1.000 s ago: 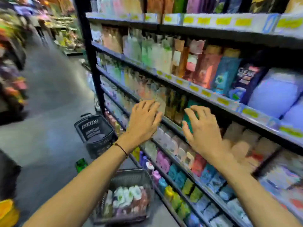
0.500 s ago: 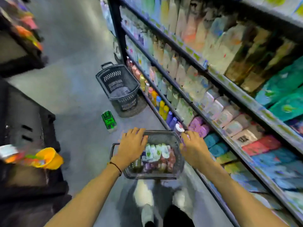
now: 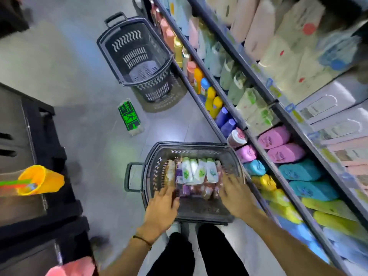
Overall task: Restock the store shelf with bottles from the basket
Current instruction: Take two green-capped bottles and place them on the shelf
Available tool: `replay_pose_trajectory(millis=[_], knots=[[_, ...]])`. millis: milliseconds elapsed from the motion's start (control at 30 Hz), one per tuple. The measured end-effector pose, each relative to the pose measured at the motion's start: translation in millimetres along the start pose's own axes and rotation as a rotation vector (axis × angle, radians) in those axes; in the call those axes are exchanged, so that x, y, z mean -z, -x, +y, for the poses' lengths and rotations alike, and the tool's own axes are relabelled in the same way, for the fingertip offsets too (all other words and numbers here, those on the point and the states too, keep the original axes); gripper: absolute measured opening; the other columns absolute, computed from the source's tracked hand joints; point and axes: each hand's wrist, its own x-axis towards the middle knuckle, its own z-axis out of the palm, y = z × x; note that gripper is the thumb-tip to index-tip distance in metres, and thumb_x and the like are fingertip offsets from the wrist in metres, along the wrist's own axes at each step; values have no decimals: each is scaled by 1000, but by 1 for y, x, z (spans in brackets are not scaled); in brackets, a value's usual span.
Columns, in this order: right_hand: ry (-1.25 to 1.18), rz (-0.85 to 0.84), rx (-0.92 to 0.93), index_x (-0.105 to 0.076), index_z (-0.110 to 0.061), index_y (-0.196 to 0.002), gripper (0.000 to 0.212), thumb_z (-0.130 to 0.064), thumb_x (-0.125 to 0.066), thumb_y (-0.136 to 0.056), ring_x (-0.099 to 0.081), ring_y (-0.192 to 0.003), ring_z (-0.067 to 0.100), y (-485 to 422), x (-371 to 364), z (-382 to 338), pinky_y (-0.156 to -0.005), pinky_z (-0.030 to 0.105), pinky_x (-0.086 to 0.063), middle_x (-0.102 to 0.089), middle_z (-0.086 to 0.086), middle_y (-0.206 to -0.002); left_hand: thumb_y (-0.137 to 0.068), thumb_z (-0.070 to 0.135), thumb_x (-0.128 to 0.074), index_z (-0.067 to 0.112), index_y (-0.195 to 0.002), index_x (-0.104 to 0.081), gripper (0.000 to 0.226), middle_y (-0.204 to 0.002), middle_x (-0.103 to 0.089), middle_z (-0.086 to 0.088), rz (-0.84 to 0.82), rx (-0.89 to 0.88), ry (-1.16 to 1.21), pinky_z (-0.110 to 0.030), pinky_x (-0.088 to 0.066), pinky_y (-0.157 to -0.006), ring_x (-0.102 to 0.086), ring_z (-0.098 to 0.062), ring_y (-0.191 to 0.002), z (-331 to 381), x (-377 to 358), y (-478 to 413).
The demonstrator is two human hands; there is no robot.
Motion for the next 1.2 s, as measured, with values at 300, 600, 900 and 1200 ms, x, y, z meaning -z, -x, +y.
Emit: replay_pose_trajectory(millis=[300, 600, 900, 1200], knots=[[-108, -17, -115, -45, -9, -145, 55, -36, -39, -99, -46, -133, 37, -148, -131, 27, -104, 46, -46, -45, 15, -150, -101, 41, -42, 20, -141, -46, 45, -133, -55, -7, -88, 12, -70, -44, -47, -94, -52, -33, -121, -62, -90, -154], [-197, -30, -320, -33, -5, -150, 74, -51, -53, -95, -40, -137, 38, -264, -235, 40, -110, 47, -41, -44, 20, -147, -98, 37, -52, 24, -129, -51, 34, -123, -59, -8, -82, -28, -24, -47, -48, -96, -55, -35, -117, -91, -168, -253], [-468, -75, -666, -38, -7, -143, 106, -60, -85, -64, -31, -139, 42, -304, -267, 45, -111, 49, -35, -33, 26, -149, -101, 37, -47, 24, -131, -46, 32, -134, -53, -6, -136, -24, -20, -46, -49, -91, -53, -31, -121, -97, -207, -289], [-310, 119, -473, -36, -12, -125, 96, -65, -82, -59, -61, -99, 37, -284, -273, 52, -69, 40, -53, -55, 19, -119, -96, 40, -58, 11, -135, -39, 53, -136, -48, -16, -64, 184, 156, -52, -47, -94, -50, -40, -124, -76, -229, -332]])
